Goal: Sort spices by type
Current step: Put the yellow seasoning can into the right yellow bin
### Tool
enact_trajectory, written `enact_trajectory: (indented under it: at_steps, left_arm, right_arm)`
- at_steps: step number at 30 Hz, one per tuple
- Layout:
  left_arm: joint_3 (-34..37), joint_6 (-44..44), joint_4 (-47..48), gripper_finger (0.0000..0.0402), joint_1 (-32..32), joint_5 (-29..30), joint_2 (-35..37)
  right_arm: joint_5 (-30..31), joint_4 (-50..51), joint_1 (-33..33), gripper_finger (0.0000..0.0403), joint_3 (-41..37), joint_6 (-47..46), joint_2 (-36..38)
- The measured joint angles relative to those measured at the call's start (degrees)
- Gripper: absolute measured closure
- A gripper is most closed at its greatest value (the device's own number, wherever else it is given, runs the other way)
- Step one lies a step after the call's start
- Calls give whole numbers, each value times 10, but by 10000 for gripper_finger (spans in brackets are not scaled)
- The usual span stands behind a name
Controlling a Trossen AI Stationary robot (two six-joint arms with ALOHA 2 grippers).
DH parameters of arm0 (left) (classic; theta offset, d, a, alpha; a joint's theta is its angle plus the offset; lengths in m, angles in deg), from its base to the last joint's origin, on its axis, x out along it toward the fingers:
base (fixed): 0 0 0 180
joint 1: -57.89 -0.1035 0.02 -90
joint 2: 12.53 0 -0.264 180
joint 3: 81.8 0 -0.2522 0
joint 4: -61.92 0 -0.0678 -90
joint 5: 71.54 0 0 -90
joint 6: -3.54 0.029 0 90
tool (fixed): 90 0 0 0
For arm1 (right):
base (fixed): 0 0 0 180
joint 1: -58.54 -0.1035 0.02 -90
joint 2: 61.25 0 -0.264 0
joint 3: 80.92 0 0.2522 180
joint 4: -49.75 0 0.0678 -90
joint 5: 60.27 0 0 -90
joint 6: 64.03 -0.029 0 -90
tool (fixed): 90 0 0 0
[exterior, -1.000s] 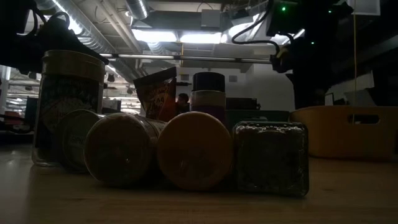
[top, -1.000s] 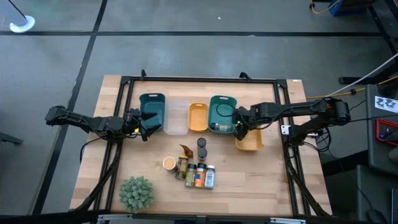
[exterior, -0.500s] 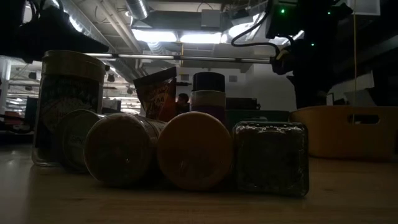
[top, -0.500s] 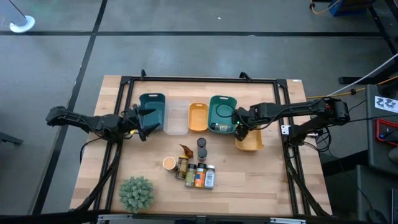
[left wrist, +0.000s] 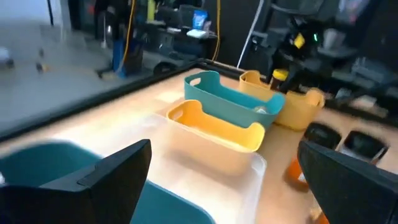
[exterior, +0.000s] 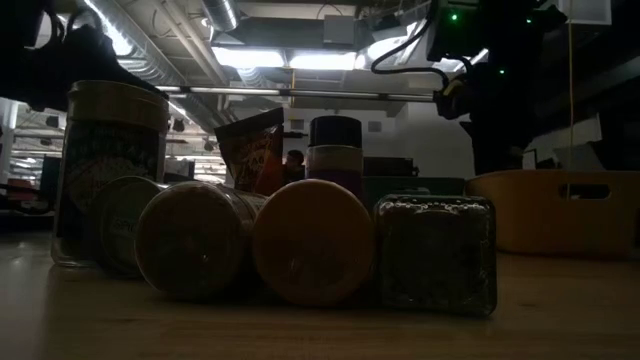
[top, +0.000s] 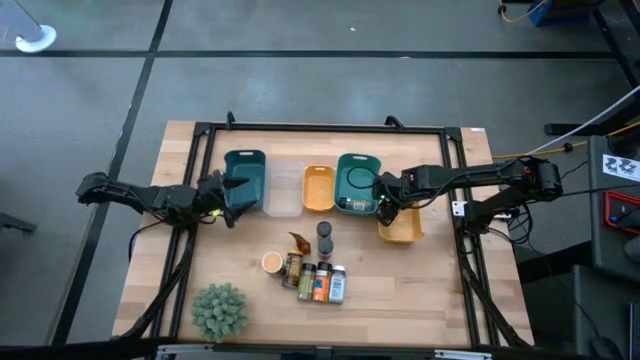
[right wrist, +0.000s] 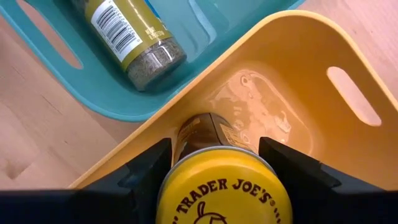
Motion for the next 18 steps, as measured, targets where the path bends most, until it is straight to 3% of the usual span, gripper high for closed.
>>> enact_trajectory:
  at_steps: [6,18]
  left_arm:
    - [-1,-89,7,12,0,0,0]
    - [-1,-74,9,12,0,0,0]
  right_arm:
    - [0,0,0,161,0,0,0]
    - [0,0,0,161,0,0,0]
